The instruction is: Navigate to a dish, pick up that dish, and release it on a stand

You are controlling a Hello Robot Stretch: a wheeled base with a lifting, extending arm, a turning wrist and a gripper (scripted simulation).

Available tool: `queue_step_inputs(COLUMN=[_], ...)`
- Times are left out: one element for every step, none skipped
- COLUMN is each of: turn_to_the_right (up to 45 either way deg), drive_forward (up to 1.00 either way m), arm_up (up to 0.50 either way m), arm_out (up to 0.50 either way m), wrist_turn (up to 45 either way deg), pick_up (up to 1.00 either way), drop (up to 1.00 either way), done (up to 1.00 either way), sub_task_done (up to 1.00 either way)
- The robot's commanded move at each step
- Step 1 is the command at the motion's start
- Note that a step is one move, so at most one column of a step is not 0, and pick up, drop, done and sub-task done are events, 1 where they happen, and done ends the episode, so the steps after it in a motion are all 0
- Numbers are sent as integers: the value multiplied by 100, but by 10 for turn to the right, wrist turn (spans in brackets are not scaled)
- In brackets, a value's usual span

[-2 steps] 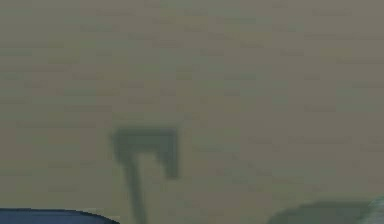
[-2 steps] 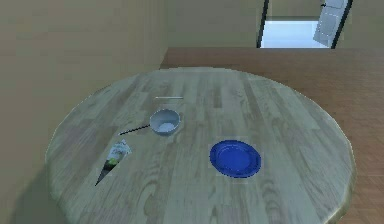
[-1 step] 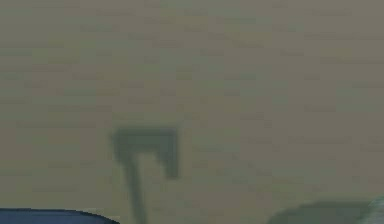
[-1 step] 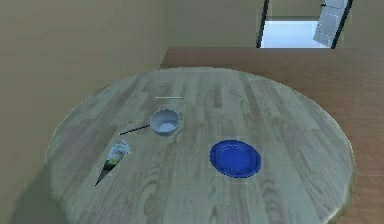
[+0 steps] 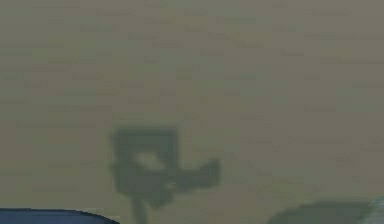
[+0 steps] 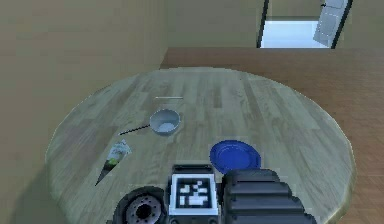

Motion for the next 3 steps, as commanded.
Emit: queue_step_inputs(turn_to_the_right=[0,0,0], drive_forward=[0,0,0], arm_up=[0,0,0], arm_out=[40,0,0], wrist_turn=[0,450,450], pick_up=[0,0,0], drop=[0,0,0], done=[0,0,0], sub_task_done=[0,0,0])
